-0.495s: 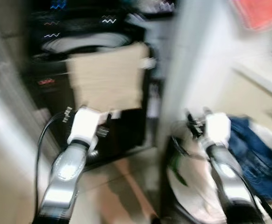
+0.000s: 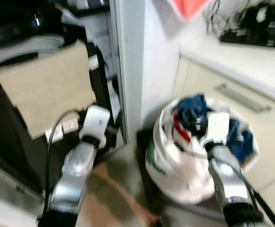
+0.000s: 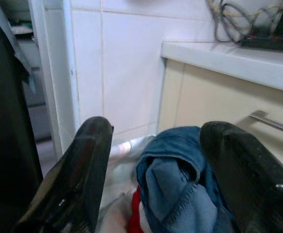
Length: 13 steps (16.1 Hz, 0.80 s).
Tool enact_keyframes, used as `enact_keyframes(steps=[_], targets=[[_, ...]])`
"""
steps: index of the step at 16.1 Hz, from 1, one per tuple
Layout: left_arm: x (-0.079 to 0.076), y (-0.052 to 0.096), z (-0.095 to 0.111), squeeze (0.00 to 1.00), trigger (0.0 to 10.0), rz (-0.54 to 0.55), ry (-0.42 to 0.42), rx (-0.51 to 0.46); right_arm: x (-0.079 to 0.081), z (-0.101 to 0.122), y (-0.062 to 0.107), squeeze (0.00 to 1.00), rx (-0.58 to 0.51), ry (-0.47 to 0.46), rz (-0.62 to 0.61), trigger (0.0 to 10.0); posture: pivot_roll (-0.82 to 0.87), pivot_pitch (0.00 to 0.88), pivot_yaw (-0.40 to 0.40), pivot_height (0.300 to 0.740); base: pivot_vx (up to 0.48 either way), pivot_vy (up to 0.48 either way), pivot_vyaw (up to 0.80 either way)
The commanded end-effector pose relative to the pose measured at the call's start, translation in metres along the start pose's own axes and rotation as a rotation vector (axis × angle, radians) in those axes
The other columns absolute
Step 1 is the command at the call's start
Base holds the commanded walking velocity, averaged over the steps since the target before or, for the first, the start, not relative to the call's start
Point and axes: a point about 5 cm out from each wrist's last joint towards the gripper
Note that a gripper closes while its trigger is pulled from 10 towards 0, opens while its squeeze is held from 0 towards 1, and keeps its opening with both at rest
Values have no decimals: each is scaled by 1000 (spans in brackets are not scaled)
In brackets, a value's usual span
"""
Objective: Clothes washing
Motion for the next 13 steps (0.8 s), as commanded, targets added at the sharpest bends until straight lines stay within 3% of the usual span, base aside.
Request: enact_keyframes(steps=[1, 4, 8, 13], targets=[[-1, -4, -1, 0, 10000, -18, -14, 3, -2, 0, 2, 0, -1, 5, -11, 10000, -89, 0, 22, 740, 0, 0, -756], [2, -6, -4, 0, 10000, -24, -21, 5, -2, 3, 0, 0, -9, -1, -6, 10000, -96, 0, 21, 740, 0, 0, -756], [-5, -8, 2, 0, 10000, -36, -22, -23, -1, 3, -3, 0, -12, 4, -10, 10000, -100, 0, 21, 740, 0, 0, -745], [-7, -15, 18, 0, 10000, -18, -29, -65, -6, 7, -25, 0, 24, 24, -83, 10000, -97, 0, 28, 740, 0, 0, 0]])
Point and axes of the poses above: a point about 5 cm out from each wrist's last joint towards the gripper, its own y axis pointing back from the gripper into the wrist, its own z axis along the axis of the wrist's last joint, x = y × z, and after that the axes turned 15 degrees about -y, right-handed
